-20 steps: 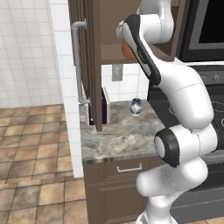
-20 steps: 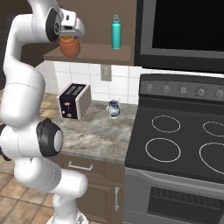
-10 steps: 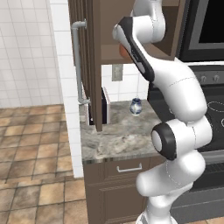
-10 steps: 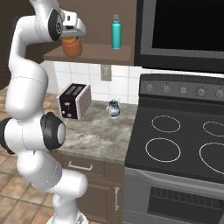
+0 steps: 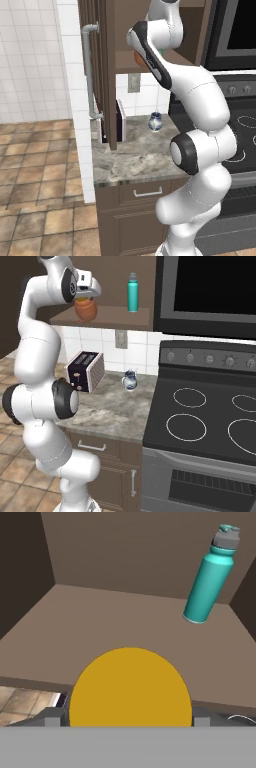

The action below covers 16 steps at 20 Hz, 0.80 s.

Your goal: Pick the bar and honey bottle from the counter and place them in the cabinets closest to them.

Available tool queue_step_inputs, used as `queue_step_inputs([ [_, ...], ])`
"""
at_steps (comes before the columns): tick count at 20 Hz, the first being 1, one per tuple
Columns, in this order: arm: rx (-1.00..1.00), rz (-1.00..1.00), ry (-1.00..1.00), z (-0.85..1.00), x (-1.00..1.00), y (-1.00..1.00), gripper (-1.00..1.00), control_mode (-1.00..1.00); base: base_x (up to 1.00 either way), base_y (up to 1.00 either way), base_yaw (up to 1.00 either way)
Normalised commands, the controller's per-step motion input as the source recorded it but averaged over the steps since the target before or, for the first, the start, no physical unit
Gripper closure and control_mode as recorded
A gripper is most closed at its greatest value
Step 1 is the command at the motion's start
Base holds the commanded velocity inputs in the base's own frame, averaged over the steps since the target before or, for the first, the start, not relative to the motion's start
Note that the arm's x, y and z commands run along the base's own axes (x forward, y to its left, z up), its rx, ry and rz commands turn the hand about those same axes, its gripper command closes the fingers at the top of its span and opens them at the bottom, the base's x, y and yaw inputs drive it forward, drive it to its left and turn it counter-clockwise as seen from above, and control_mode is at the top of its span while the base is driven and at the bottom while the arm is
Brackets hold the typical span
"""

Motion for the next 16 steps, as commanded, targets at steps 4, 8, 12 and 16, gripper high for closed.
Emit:
queue_step_inputs([
  [4, 0.00, 0.00, 0.00, 0.00, 0.29, 0.00, 1.00, -1.00, 0.00, 0.00, 0.00],
  [8, 0.00, 0.00, 0.00, 0.00, 0.29, 0.00, 1.00, -1.00, 0.00, 0.00, 0.00],
  [12, 0.00, 0.00, 0.00, 0.00, 0.28, 0.00, 1.00, -1.00, 0.00, 0.00, 0.00],
  [16, 0.00, 0.00, 0.00, 0.00, 0.28, 0.00, 1.00, -1.00, 0.00, 0.00, 0.00],
])
